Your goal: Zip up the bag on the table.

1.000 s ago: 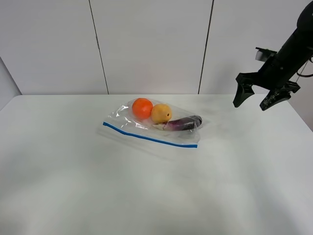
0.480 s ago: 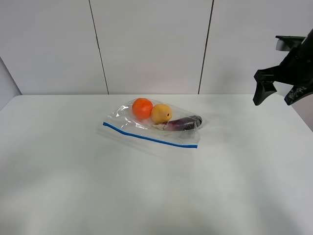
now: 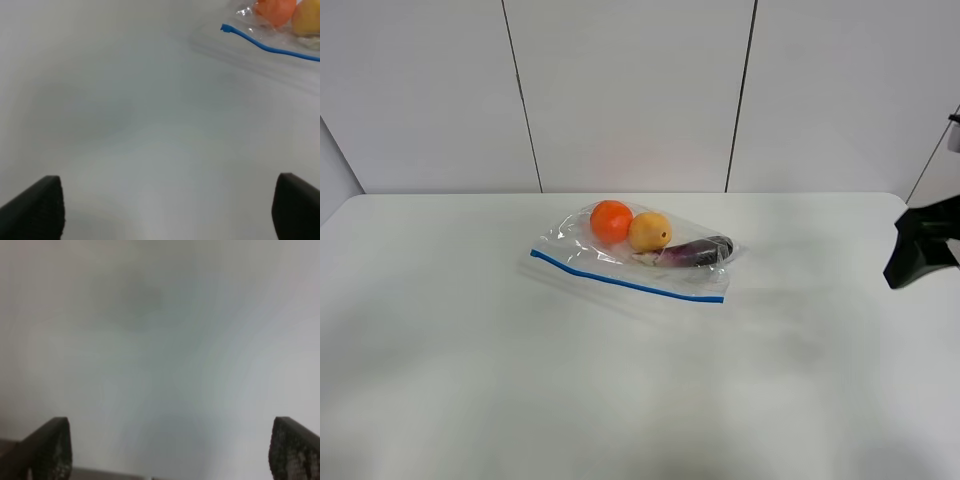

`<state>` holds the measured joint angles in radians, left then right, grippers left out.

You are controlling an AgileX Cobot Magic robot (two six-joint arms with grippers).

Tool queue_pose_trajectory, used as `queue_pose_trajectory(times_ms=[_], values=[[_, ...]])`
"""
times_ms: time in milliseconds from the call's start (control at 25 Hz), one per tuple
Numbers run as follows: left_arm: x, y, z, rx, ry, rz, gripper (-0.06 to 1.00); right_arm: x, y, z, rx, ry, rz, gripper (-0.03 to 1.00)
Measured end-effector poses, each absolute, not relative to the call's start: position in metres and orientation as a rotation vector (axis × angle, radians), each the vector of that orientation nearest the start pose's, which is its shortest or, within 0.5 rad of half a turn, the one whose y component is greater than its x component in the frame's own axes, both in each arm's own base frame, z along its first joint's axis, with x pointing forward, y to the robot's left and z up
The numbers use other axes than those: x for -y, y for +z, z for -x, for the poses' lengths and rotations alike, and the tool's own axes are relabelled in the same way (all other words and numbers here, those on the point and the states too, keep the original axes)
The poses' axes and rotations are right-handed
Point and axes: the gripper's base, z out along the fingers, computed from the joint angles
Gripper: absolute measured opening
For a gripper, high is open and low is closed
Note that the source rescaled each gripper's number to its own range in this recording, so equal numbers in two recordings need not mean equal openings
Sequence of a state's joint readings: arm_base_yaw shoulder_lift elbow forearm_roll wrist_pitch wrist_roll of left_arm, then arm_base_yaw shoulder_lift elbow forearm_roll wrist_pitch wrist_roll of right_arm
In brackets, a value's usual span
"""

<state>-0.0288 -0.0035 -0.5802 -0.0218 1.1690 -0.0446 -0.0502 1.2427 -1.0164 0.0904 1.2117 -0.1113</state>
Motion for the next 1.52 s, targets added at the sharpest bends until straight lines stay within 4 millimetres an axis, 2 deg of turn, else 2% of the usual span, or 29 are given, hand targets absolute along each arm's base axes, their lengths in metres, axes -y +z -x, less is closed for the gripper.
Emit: queue_pose_trajectory(times_ms=[320, 560, 800, 1080, 1520], values=[[0.001, 0.290, 0.020, -2.070, -0.067, 0.013, 0.97, -0.001, 0.285, -0.129, -2.821, 0.089, 0.053, 0.99], [0.001, 0.290, 0.020, -2.070, -0.067, 0.013, 0.97, -0.004, 0.269, -0.074, -2.591, 0.062, 0.048, 0.99], [0.001, 0.290, 0.020, -2.070, -0.067, 0.013, 0.97, -0.005, 0.278, -0.031, -2.285, 0.015, 0.055, 0.99], [0.001, 0.290, 0.020, -2.070, -0.066, 0.013, 0.97, -0.004, 0.278, 0.001, -2.034, -0.017, 0.022, 0.99], [0.001, 0.290, 0.020, -2.070, -0.066, 0.013, 0.97, -0.002, 0.278, 0.004, -2.012, -0.034, -0.010, 0.99]])
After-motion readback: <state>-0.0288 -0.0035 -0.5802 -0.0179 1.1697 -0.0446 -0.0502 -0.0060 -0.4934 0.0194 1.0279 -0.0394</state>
